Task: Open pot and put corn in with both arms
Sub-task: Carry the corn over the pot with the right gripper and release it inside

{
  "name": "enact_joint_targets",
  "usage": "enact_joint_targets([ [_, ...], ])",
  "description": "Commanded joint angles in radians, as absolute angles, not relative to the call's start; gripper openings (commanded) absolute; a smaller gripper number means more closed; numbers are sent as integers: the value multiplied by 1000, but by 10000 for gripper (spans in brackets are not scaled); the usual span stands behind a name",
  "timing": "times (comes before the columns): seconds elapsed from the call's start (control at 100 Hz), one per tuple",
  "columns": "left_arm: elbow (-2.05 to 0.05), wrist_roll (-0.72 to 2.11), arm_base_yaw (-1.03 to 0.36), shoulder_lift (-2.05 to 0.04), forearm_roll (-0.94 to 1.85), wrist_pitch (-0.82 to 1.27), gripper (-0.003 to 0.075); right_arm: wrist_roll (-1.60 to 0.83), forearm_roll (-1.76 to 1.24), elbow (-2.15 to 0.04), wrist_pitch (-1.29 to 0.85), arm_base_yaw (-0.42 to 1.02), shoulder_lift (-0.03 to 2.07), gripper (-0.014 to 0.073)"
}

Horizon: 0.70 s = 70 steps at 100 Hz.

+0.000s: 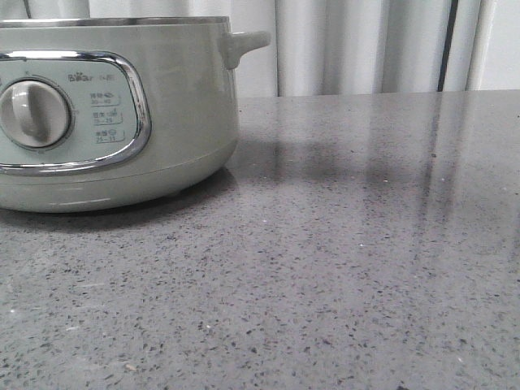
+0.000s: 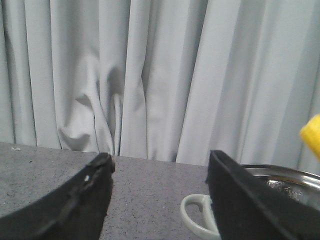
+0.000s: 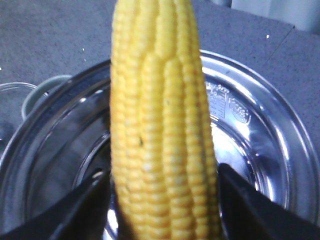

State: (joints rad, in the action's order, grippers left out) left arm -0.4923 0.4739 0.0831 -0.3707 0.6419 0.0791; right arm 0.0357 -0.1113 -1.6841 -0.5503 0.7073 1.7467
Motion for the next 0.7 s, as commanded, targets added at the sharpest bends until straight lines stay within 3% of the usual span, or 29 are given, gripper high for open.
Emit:
enact_joint_targets([
  [0.0,-518,472,77,-375,645,28,384,24,-105,-1731,-496,706,1725,538],
  [0.32,-518,472,64,-363,645,40,360,24,-72,-1731,-598,704,1640,503],
  [0.39,-518,472,45,-346,643,67,279,24,-38,-1731,-664,704,1583,386],
  [0.56,-518,472,10,-283,575,204,-10,22,62,-1678,-793,704,1399,-75],
  [0.69,-518,472,-16,-221,422,312,-20,22,100,-1546,-788,704,1217,-61],
])
